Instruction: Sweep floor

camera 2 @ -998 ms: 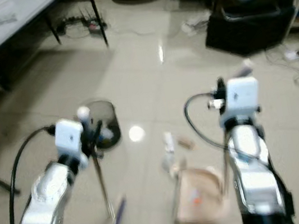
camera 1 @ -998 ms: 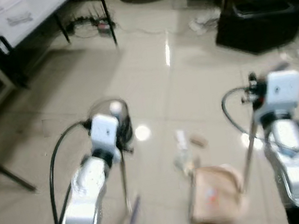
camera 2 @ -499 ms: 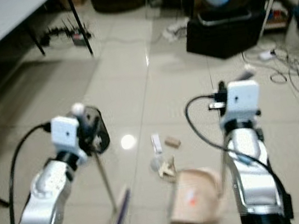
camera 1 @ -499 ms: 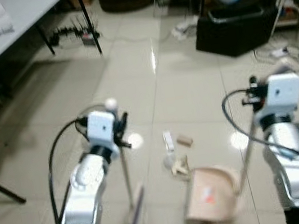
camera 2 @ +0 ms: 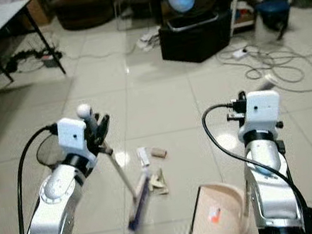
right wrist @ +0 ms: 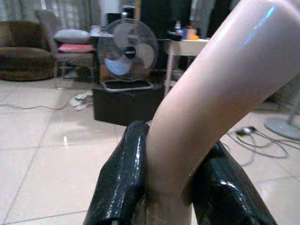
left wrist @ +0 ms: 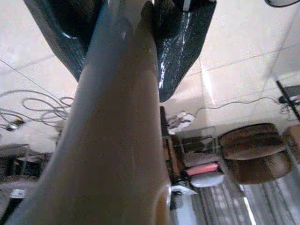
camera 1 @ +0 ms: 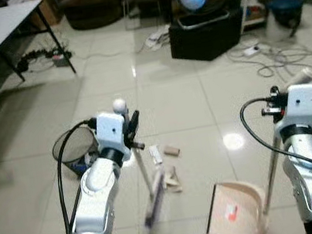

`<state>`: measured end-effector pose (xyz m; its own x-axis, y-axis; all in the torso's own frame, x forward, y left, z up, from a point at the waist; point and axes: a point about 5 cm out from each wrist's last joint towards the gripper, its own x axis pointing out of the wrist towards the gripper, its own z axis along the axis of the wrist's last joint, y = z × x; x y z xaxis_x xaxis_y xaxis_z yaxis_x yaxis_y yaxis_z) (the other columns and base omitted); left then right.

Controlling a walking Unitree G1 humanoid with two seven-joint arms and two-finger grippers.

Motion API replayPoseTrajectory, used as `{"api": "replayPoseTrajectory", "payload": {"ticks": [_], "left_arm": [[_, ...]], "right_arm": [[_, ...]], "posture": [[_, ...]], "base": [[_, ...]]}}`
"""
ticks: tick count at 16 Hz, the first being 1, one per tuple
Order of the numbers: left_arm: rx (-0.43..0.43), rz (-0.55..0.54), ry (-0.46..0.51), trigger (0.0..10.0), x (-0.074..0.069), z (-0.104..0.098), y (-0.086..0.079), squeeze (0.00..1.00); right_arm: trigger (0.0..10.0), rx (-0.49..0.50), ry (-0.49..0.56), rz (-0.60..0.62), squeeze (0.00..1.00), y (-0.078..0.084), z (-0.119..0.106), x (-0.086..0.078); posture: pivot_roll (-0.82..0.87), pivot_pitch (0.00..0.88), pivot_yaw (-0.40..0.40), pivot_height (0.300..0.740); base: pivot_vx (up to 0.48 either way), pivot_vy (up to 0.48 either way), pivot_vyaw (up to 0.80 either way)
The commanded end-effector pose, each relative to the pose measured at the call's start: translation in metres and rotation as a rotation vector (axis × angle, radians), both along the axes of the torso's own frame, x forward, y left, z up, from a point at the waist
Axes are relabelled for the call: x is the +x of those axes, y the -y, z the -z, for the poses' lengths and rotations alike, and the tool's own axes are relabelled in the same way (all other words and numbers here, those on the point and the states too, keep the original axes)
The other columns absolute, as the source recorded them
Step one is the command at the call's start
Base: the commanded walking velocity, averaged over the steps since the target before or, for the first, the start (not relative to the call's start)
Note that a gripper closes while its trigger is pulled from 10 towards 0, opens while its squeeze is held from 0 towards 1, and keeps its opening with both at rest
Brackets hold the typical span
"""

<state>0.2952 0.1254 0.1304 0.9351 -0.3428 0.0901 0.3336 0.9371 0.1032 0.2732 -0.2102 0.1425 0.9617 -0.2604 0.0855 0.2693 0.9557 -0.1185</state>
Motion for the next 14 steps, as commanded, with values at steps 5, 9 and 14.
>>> {"api": "replayPoseTrajectory", "payload": {"ticks": [5,9,14], "left_arm": [[0.057,-0.079,0.028,10.0,0.003,-0.003,-0.019,0.00],[0.063,-0.087,0.026,10.0,0.001,0.000,-0.021,0.00],[0.072,-0.077,0.019,10.0,-0.002,0.002,-0.019,0.00]], "right_arm": [[10.0,0.020,0.053,-0.099,0.00,-0.019,-0.011,0.005],[10.0,-0.019,0.011,-0.133,0.00,-0.024,-0.005,0.006],[10.0,-0.001,0.000,-0.110,0.00,-0.019,0.003,0.002]], "posture": [[-0.03,0.056,0.070,0.740],[-0.03,0.054,0.067,0.740],[-0.03,0.060,0.070,0.740]], "base": [[0.406,0.000,0.00],[0.408,0.000,0.16],[0.409,0.000,0.32]]}}
